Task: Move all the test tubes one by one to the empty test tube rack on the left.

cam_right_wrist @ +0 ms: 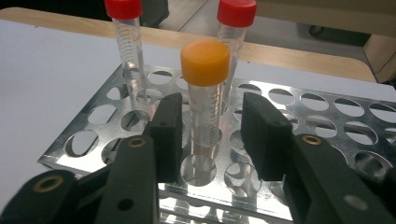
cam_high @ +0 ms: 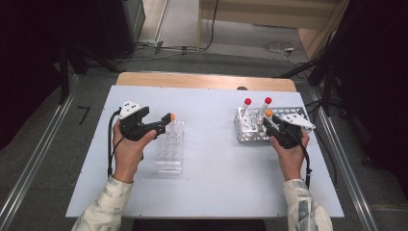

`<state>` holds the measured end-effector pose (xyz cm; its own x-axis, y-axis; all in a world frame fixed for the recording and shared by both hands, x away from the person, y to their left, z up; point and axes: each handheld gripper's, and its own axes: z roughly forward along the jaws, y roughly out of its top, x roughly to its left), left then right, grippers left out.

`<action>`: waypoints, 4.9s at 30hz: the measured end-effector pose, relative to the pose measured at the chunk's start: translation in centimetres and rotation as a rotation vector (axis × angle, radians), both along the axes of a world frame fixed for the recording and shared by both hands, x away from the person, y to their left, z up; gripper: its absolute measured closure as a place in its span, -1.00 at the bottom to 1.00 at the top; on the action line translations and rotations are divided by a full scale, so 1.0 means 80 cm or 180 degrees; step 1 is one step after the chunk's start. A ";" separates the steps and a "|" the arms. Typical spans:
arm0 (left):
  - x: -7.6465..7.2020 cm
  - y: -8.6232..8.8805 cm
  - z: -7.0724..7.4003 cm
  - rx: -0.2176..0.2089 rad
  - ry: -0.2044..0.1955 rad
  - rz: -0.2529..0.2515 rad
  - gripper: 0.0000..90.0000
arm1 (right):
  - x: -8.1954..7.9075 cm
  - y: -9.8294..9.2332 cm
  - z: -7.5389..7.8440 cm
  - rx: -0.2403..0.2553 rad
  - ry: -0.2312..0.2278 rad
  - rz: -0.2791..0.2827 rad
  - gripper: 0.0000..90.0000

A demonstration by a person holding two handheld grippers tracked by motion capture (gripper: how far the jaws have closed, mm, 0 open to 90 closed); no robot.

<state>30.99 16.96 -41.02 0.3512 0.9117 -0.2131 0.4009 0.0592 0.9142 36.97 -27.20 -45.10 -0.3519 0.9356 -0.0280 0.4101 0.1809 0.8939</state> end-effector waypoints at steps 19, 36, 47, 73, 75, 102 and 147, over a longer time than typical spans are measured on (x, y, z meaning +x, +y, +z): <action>-0.001 0.000 0.001 -0.0001 -0.0006 -0.0001 -0.66 | 0.009 0.003 0.002 -0.0020 -0.0048 0.0074 0.60; -0.003 -0.001 0.003 -0.0015 -0.0018 -0.0008 -0.66 | -0.026 0.005 0.067 0.0175 -0.0369 0.0258 0.60; -0.007 0.000 0.010 -0.0037 -0.0077 -0.0041 -0.66 | -0.036 0.030 0.066 0.0191 -0.0313 0.0541 0.60; -0.015 -0.015 0.018 0.0048 -0.0125 -0.0201 -0.66 | -0.057 0.111 0.044 0.0042 -0.0097 0.1190 0.60; -0.015 -0.016 0.018 0.0053 -0.0121 -0.0215 -0.66 | -0.058 0.115 0.042 0.0052 -0.0081 0.1215 0.60; -0.030 -0.076 0.017 0.0214 -0.0129 -0.0726 -0.54 | -0.073 0.178 0.022 -0.0027 0.0055 0.1613 0.60; -0.031 -0.119 0.010 0.0266 -0.0144 -0.1161 0.59 | -0.084 0.193 0.021 0.0165 0.0142 0.1815 0.02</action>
